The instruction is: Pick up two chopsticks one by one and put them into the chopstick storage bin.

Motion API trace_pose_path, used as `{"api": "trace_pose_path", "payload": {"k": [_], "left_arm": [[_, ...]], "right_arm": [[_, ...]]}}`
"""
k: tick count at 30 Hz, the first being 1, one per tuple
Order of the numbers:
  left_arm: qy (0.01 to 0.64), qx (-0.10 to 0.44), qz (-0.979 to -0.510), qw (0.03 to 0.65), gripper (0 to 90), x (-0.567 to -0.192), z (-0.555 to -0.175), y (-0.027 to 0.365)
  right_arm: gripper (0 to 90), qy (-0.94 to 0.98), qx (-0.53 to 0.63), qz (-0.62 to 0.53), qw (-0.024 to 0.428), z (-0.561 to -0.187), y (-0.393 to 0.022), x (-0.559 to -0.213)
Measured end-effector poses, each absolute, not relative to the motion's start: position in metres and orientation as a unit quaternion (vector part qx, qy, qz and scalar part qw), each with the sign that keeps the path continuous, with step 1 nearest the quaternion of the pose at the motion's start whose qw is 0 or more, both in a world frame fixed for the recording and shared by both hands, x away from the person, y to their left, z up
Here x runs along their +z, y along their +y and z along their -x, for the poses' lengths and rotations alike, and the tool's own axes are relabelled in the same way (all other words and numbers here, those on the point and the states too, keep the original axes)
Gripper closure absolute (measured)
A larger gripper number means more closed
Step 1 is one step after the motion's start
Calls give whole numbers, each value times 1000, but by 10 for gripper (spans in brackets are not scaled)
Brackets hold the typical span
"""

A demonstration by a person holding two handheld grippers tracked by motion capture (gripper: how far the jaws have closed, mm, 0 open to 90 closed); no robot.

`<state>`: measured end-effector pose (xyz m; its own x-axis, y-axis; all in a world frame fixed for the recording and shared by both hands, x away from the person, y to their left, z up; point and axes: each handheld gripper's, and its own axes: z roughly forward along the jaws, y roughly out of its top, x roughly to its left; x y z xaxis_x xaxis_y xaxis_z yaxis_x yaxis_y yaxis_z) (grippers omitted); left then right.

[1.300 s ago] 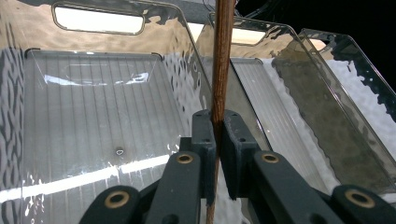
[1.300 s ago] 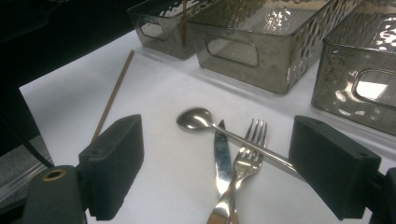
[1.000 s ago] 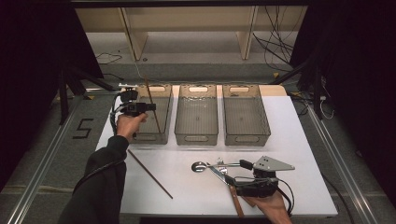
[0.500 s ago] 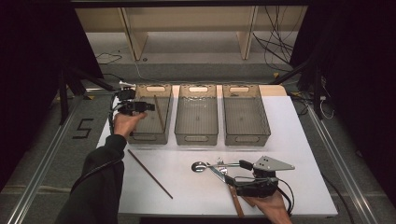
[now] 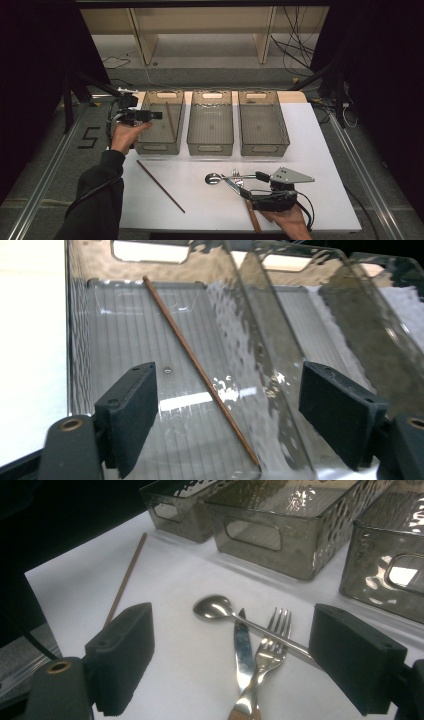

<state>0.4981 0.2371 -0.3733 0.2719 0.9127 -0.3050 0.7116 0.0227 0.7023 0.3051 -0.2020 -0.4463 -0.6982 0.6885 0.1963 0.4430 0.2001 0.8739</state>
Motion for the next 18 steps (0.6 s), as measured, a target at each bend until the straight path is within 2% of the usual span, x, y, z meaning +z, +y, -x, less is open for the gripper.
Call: {"api": "trace_pose_path", "payload": {"k": [9,18], "left_arm": [[546,127,-696,450,205,-377,-441,234],[523,129,-690,484,194,-399,-390,231]], "right_arm": [[212,783,496,-351,131,-296,-175,-440],[271,819,466,-313,116,-293,-114,-445]]}}
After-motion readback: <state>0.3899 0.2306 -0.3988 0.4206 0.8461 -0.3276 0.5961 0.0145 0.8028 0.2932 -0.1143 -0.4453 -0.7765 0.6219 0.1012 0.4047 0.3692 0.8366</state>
